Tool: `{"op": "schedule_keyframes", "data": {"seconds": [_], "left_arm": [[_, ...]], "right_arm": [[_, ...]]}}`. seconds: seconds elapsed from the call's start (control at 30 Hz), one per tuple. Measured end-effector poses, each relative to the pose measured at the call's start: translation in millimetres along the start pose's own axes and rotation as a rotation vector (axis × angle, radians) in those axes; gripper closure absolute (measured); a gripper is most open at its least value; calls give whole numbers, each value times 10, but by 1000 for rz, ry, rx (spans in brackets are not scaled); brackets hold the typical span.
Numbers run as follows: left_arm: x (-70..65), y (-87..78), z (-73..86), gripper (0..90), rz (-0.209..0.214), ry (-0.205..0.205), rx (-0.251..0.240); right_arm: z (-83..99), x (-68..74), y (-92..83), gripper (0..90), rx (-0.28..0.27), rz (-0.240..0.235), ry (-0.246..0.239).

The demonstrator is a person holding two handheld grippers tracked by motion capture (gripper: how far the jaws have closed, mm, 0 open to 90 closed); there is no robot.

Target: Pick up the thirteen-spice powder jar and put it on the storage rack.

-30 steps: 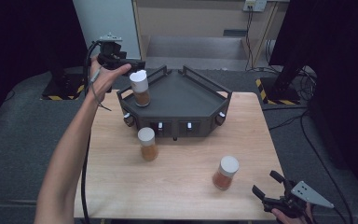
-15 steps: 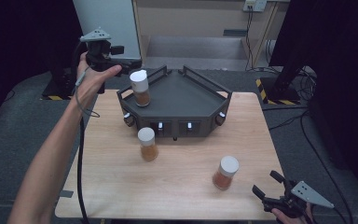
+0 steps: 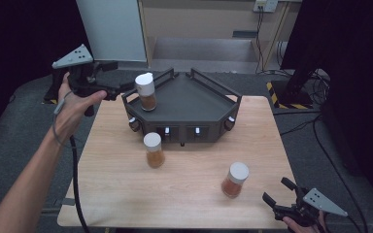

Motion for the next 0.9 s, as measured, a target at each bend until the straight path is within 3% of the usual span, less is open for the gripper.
{"op": "schedule_keyframes", "data": {"seconds": [0.47,0.57,0.63,0.7,0.77,0.83,0.9], "left_arm": [[-358,-601,367,58,13,4,-37],[-462,-706,450,58,-13,29,-33],[-506,-769,523,58,-18,20,-35],[-604,-832,570,61,-52,56,-23],[-634,-898,649,62,-46,30,-40],[-743,-958,696,66,-79,77,-24],[-805,-1008,755,65,-100,87,-16]], "right_arm": [[-1,4,0,41,1,4,-2],[-2,4,2,42,3,4,-2],[-3,6,1,42,3,4,-3],[-2,4,1,42,3,4,-3],[-3,3,2,42,5,5,-2],[-3,4,3,42,4,4,-3],[-4,5,3,42,5,5,-4]]}}
Point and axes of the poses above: each handheld gripper's, and its own axes: y roughly forward along the jaws, z roughly out of its underside, x roughly to its left, the point moved 2 cm from there along y, roughly forward along the jaws, and after that the axes turned 13 degrees about -x, right-handed, at the moved point
